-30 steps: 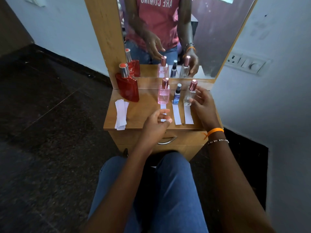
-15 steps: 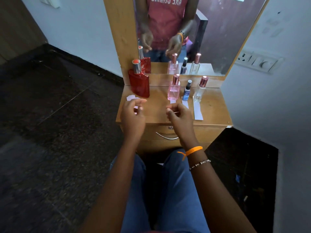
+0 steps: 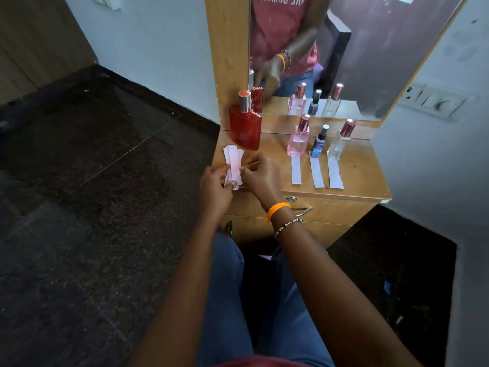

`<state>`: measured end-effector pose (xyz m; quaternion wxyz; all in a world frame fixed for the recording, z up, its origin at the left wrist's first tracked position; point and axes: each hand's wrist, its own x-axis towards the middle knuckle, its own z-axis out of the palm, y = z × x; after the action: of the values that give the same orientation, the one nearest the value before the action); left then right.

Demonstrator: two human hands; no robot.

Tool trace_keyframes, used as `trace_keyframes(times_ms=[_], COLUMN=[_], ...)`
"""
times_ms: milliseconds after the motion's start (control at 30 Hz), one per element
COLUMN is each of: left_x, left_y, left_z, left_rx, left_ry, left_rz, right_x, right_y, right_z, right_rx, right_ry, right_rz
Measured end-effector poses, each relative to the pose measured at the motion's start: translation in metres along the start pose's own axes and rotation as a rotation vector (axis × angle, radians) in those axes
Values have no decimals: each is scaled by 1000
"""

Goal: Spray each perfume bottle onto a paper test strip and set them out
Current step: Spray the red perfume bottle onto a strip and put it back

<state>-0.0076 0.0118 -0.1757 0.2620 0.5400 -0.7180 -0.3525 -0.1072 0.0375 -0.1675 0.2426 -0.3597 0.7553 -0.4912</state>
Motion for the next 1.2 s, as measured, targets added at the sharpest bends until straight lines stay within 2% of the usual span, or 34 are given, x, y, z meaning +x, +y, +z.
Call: trace_keyframes(times_ms=[267, 767, 1000, 1200], left_x=[2, 2, 2, 3], left_y=[-8, -11, -11, -9], left_z=[-5, -1, 3, 3], left_rx=[-16, 106, 128, 106], left_ry=[-55, -11, 15, 7], left_rz=[31, 113, 87, 49], right_x=[-1, 4, 1, 2], right_y=[-10, -9, 1, 6], right_z=[12, 12, 0, -7], right_rx=[-5, 19, 148, 235], right_ry=[40, 54, 64, -11], right_rz=[50, 140, 145, 157])
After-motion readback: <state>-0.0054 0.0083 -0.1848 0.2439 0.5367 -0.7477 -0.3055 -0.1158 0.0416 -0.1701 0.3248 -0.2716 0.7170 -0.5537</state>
